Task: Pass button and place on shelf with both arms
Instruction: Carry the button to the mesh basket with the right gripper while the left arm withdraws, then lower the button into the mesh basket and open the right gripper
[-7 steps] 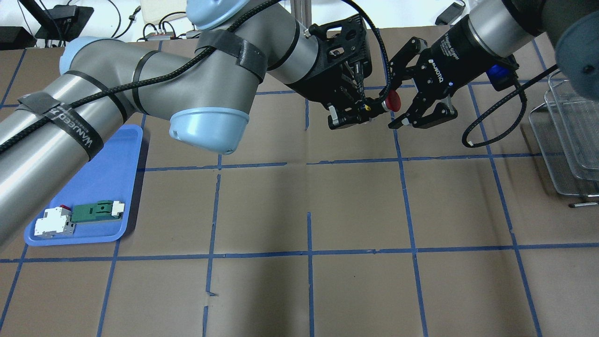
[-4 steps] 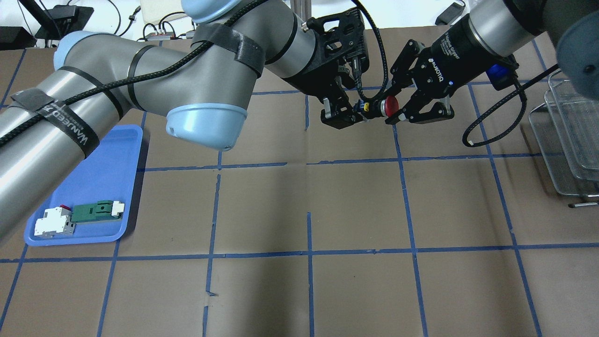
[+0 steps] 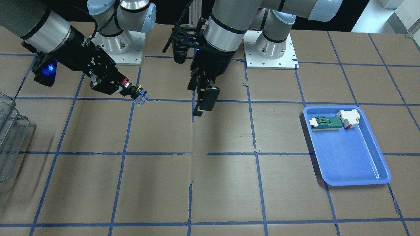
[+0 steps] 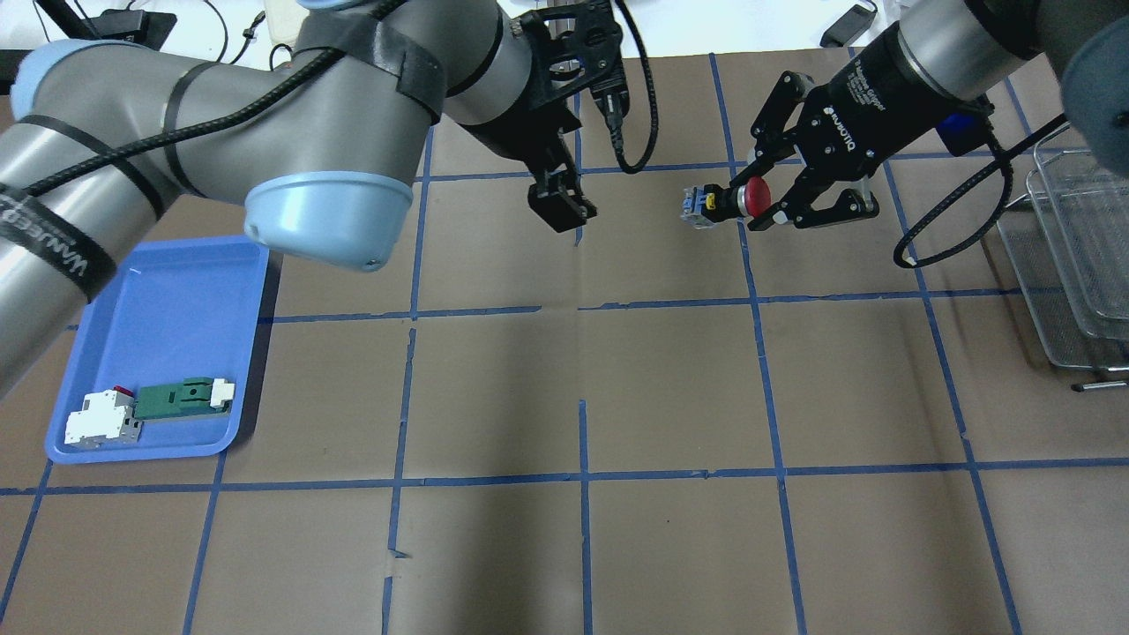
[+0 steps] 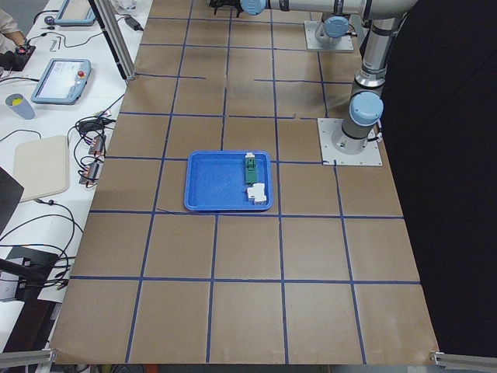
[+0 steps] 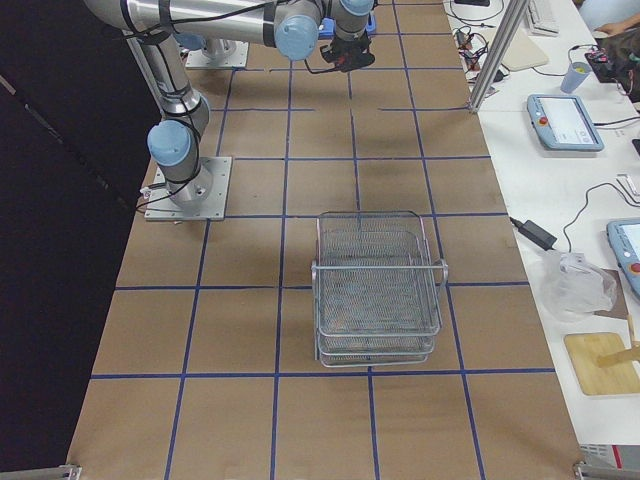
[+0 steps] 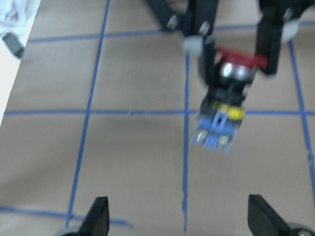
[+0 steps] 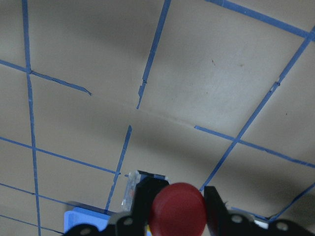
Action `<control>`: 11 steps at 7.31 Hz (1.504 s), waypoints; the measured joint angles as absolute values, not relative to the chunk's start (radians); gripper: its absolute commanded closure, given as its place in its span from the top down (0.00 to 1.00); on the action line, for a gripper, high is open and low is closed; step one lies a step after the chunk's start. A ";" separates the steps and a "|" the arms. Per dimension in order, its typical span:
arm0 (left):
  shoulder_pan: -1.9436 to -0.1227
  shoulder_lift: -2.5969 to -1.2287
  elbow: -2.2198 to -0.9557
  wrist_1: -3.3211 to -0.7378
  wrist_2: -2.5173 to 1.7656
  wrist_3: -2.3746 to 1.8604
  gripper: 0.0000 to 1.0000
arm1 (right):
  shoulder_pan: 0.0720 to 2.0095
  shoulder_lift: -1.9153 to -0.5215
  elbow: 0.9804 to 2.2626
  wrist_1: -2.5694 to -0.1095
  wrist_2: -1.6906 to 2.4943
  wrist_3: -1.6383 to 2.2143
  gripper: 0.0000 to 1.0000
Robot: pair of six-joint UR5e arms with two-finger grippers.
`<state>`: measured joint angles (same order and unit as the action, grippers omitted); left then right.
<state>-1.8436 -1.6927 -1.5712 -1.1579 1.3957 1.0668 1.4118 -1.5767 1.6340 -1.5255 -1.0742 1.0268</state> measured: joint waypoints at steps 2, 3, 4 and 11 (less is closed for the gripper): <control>-1.743 -1.629 -1.570 -1.325 1.482 0.892 1.00 | 1.289 -1.575 1.605 -1.463 -1.164 0.782 0.00; -1.700 -1.596 -1.569 -1.413 1.491 0.789 1.00 | 1.226 -1.574 1.586 -1.432 -1.256 0.617 0.00; -1.674 -1.569 -1.574 -1.490 1.495 0.672 1.00 | 1.163 -1.574 1.570 -1.418 -1.363 0.445 0.00; -1.644 -1.531 -1.593 -1.557 1.596 -0.082 1.00 | 0.799 -1.369 1.501 -1.628 -1.608 -0.451 0.09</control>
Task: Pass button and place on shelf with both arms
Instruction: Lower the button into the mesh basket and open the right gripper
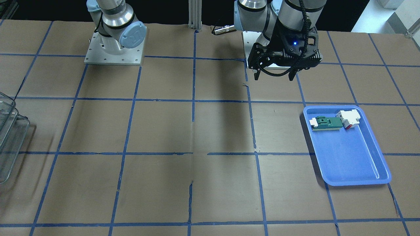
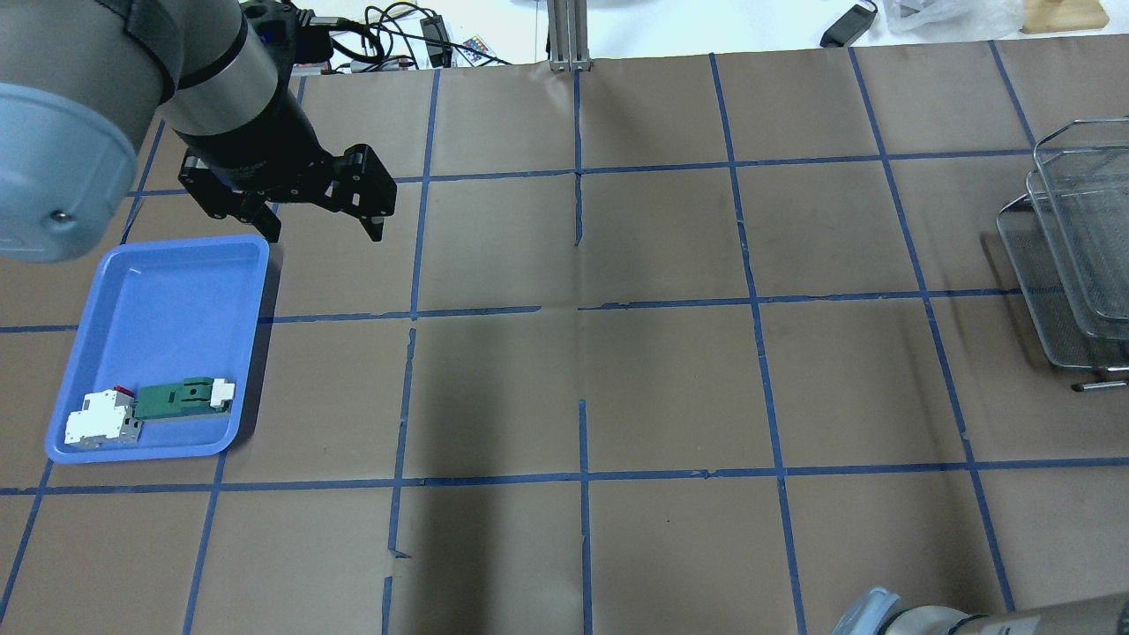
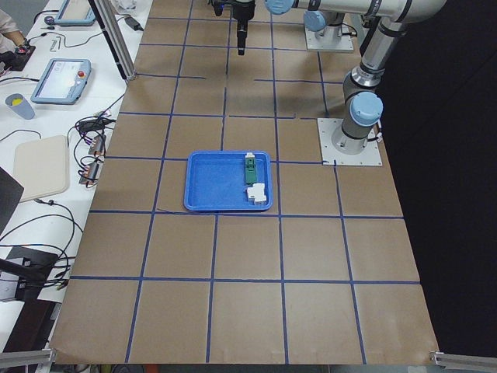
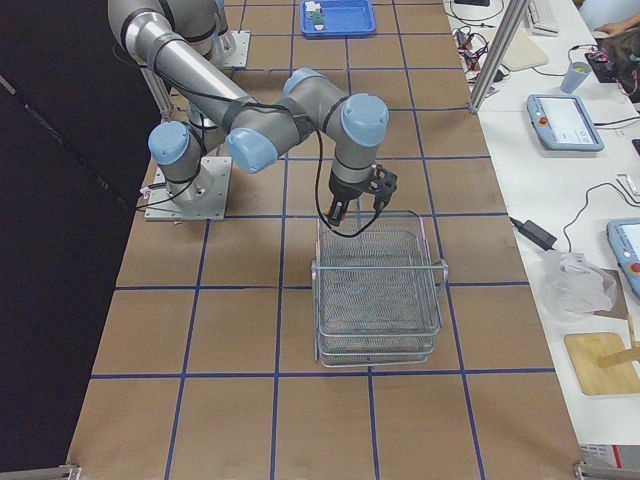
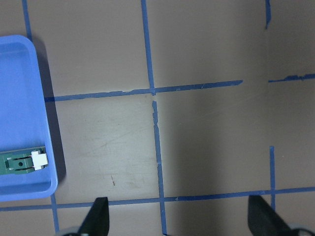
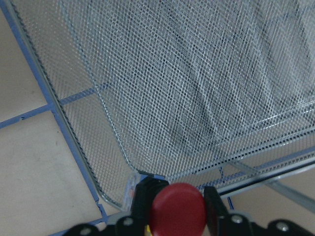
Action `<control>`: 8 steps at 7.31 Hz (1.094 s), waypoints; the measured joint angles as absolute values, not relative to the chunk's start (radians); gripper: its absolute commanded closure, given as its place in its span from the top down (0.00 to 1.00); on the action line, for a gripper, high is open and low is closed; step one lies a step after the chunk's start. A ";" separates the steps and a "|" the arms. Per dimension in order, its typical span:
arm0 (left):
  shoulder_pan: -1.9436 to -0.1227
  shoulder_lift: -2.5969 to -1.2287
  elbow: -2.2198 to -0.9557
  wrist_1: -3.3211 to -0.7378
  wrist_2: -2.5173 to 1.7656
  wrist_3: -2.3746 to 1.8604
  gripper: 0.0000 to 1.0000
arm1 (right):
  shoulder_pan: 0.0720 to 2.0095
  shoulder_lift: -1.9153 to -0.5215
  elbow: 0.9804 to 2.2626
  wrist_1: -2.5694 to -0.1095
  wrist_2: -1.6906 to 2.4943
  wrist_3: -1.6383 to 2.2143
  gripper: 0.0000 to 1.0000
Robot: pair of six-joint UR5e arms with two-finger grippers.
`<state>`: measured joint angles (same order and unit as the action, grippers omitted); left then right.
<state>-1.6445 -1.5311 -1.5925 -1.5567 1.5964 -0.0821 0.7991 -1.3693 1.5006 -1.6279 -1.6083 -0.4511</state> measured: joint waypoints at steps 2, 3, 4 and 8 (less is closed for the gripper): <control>-1.643 -1.535 -1.592 -1.545 1.596 -0.096 1.00 | 0.796 -1.320 1.479 -1.645 -1.599 -0.512 0.59; -1.642 -1.537 -1.593 -1.534 1.596 -0.097 1.00 | 0.798 -1.312 1.474 -1.648 -1.599 -0.537 1.00; -1.641 -1.539 -1.593 -1.528 1.596 -0.098 1.00 | 0.799 -1.308 1.473 -1.661 -1.600 -0.571 1.00; -1.631 -1.542 -1.592 -1.523 1.593 -0.093 1.00 | 0.802 -1.316 1.466 -1.675 -1.609 -0.607 1.00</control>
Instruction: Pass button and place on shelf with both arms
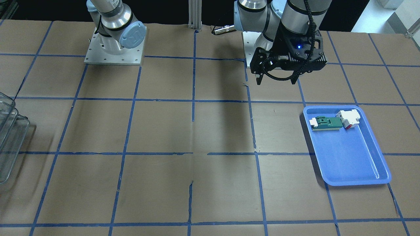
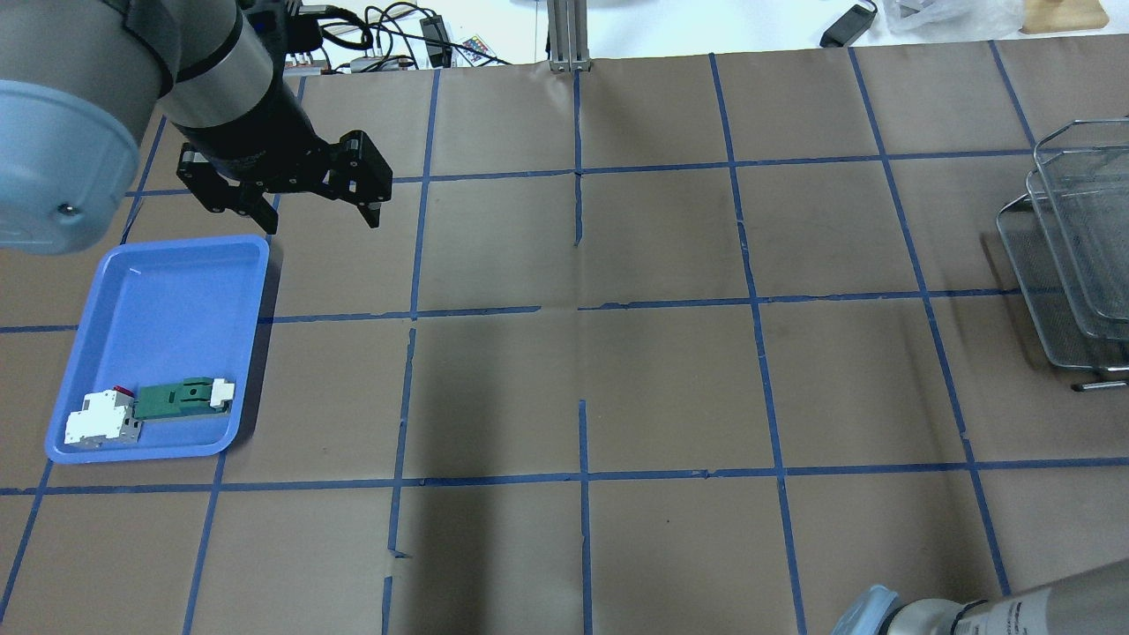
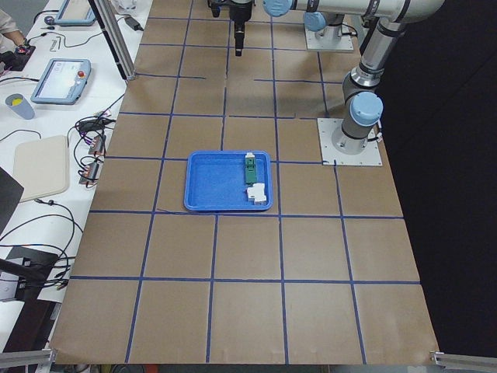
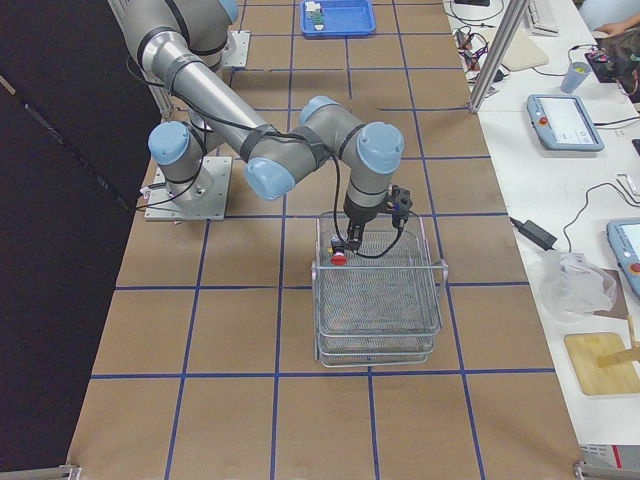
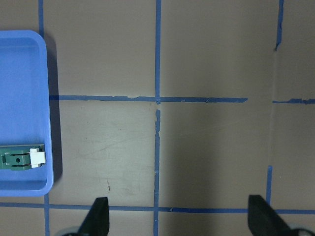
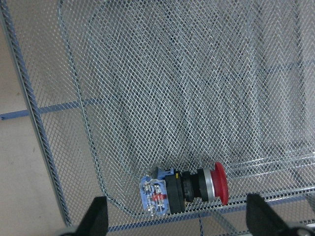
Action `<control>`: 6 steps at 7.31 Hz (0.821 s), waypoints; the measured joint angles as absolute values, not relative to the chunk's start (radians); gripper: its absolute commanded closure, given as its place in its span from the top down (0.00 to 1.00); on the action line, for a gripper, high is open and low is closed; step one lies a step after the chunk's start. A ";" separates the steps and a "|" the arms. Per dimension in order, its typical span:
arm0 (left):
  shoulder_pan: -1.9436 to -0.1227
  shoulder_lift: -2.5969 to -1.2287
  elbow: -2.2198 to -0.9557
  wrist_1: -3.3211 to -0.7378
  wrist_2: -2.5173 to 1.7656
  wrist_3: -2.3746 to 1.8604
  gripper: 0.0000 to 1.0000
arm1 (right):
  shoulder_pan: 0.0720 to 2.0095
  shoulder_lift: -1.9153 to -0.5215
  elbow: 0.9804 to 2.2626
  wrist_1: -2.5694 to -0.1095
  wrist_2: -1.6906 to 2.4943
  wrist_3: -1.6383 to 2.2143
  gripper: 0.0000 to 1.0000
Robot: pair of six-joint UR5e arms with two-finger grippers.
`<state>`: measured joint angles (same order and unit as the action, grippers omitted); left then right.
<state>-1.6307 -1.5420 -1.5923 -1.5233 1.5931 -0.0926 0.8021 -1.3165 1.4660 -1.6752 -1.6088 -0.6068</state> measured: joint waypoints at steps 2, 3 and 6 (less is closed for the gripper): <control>-1.628 -1.543 -1.592 -1.523 1.592 -0.092 1.00 | 0.867 -1.358 1.453 -1.632 -1.602 -0.602 1.00; -1.628 -1.543 -1.591 -1.522 1.590 -0.092 1.00 | 0.952 -1.386 1.451 -1.626 -1.603 -0.592 1.00; -1.626 -1.543 -1.590 -1.520 1.589 -0.089 1.00 | 1.225 -1.473 1.480 -1.606 -1.612 -0.343 1.00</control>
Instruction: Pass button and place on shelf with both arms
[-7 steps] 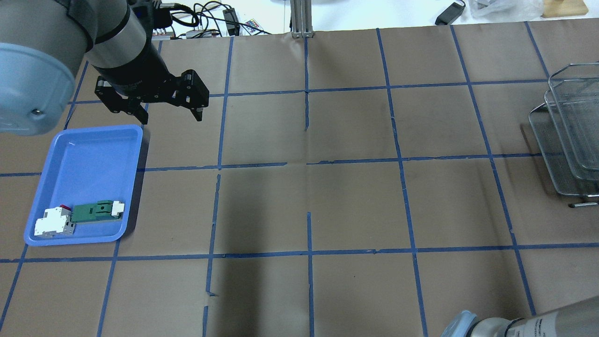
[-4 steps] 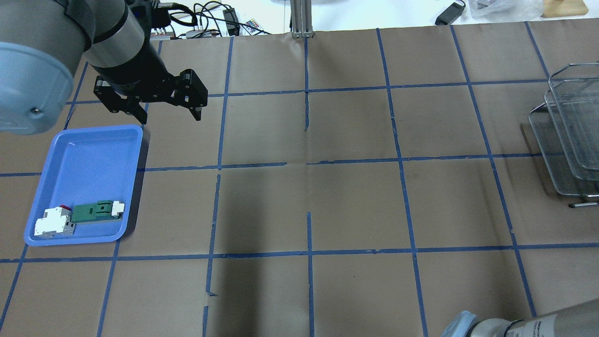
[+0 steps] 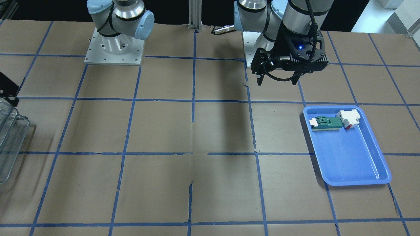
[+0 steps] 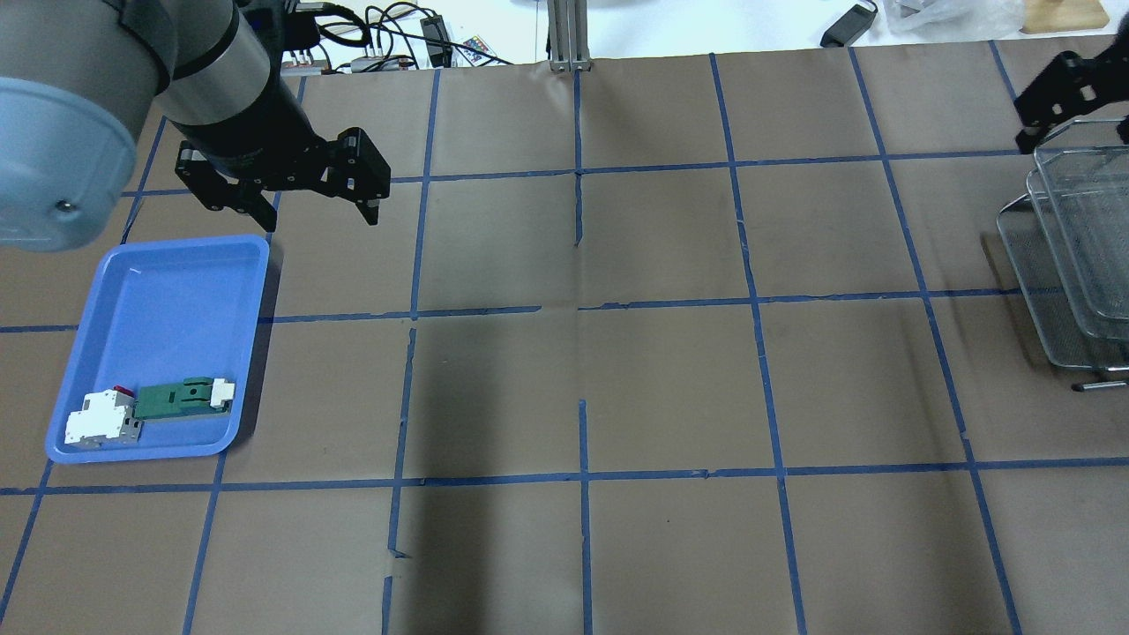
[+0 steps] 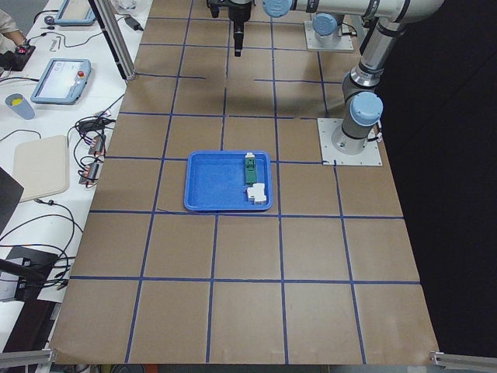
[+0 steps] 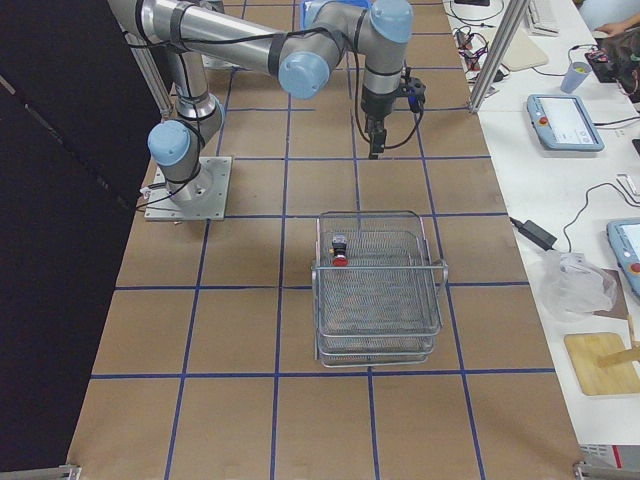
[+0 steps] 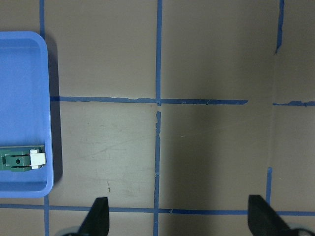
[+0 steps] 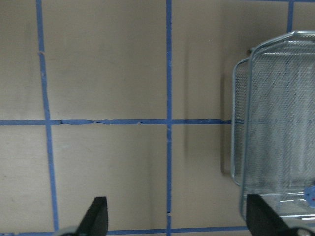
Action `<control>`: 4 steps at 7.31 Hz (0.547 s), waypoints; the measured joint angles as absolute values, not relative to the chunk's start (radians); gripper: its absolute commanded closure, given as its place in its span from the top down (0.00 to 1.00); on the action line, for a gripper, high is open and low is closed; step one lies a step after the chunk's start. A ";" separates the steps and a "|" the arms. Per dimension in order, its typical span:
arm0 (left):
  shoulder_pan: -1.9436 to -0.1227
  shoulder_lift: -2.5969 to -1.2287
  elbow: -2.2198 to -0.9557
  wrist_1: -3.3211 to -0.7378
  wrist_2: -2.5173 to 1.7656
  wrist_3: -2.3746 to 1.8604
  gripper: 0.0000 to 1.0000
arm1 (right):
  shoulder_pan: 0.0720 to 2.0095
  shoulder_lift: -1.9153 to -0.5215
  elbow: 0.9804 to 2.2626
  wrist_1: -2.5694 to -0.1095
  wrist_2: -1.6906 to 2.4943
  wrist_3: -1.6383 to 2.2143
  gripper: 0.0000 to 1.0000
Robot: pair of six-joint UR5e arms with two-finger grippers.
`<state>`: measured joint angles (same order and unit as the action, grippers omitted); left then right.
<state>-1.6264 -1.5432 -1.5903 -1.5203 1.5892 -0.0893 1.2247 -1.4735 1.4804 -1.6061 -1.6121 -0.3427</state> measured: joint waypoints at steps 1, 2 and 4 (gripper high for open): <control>-1.626 -1.543 -1.589 -1.519 1.589 -0.089 1.00 | 1.306 -1.507 1.514 -1.596 -1.609 -0.208 1.00; -1.626 -1.544 -1.588 -1.518 1.589 -0.090 1.00 | 1.380 -1.553 1.569 -1.592 -1.603 -0.097 1.00; -1.625 -1.545 -1.582 -1.517 1.588 -0.087 1.00 | 1.516 -1.641 1.675 -1.591 -1.578 0.088 1.00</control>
<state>-1.6251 -1.5448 -1.5824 -1.5173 1.5881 -0.0870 1.5158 -1.6412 1.6747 -1.5905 -1.5780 0.0876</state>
